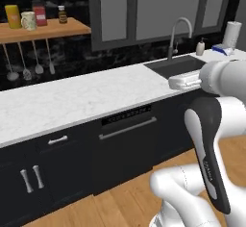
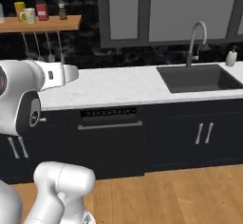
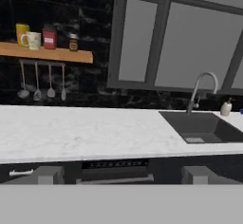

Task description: Gather all objects into one cabinet and sort the glasses and bowls to opposite sides.

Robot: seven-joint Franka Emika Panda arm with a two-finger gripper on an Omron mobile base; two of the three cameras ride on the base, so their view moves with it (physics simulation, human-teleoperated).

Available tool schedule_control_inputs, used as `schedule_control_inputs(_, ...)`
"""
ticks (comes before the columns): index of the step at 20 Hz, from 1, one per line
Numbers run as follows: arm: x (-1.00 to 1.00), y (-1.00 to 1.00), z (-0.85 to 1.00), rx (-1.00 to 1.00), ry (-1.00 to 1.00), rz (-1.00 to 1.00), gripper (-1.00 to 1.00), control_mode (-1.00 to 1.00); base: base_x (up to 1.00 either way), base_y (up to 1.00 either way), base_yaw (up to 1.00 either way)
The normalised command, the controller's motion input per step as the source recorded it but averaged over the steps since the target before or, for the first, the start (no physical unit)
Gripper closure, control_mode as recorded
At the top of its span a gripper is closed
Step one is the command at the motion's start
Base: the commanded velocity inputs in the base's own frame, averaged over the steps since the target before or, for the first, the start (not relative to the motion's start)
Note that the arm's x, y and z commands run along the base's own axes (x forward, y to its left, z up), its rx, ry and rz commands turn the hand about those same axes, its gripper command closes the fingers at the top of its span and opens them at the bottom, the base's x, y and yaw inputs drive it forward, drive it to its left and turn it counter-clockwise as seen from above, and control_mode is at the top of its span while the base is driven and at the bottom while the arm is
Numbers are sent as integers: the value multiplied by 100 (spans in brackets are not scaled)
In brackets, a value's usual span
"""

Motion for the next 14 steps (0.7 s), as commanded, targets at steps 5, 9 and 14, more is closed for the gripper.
schedule_control_inputs(5, 0, 0, 0, 0, 0, 0, -100, 100, 41, 99, 7)
schedule_control_inputs(9, 0, 0, 0, 0, 0, 0, -100, 100, 63, 95, 1)
schedule_control_inputs(14, 0, 0, 0, 0, 0, 0, -100, 100, 26, 81, 2)
